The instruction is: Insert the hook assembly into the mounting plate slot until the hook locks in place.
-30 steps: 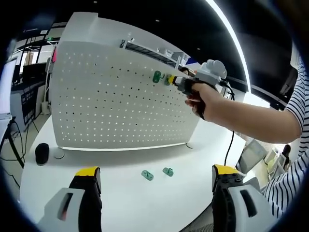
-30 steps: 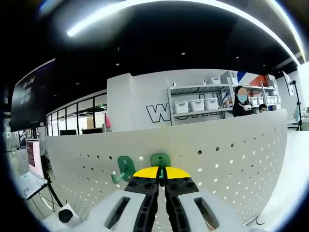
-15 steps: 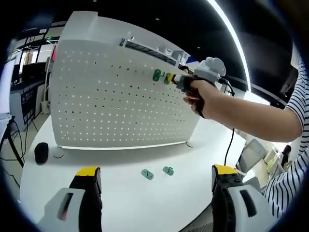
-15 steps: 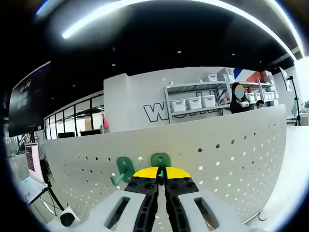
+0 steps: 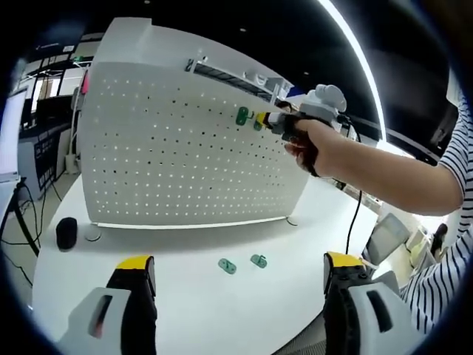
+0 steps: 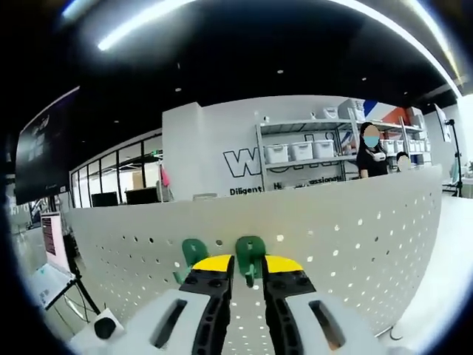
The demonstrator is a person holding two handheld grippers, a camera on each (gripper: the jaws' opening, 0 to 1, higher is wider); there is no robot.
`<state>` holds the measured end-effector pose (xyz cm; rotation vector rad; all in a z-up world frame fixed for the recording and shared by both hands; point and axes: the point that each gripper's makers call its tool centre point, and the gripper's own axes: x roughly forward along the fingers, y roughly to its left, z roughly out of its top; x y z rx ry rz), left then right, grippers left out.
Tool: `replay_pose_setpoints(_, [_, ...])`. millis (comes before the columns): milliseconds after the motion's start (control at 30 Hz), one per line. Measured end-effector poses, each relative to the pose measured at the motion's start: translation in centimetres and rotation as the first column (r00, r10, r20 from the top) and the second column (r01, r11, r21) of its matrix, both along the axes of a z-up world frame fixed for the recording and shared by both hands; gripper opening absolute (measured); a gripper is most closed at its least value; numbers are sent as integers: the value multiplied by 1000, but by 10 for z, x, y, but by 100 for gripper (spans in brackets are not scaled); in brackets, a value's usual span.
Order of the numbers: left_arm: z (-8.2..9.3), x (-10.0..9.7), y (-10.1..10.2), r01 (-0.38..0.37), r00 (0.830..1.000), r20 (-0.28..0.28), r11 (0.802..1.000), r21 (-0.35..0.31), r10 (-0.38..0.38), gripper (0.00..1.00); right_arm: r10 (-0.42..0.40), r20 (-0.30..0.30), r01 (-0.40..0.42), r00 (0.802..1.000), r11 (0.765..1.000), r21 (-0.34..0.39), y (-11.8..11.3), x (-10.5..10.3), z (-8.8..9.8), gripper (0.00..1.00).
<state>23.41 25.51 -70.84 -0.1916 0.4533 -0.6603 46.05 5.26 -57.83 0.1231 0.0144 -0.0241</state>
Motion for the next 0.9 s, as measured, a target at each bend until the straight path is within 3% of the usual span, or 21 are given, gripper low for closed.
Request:
replay_pose_setpoints(233, [2, -3, 2, -6, 1000, 3, 1000, 0, 6, 96, 17, 48, -16, 999, 1000, -4, -2, -6, 23, 17])
replay_pose_setpoints(367, [6, -7, -2, 7, 1000, 16, 1000, 11, -8, 97, 77, 43, -77, 996, 997, -1, 5, -12, 27, 19])
replay_pose_setpoints(700, [-3, -18, -4, 17, 1000, -11, 1000, 25, -16, 96, 168, 7, -167, 986, 984, -60, 4, -44, 13, 20])
replay_pose_setpoints(900, [-6, -23, -2, 16, 1000, -20, 999, 36, -15, 96, 198, -49, -201, 979, 976, -79, -2, -70, -11, 20])
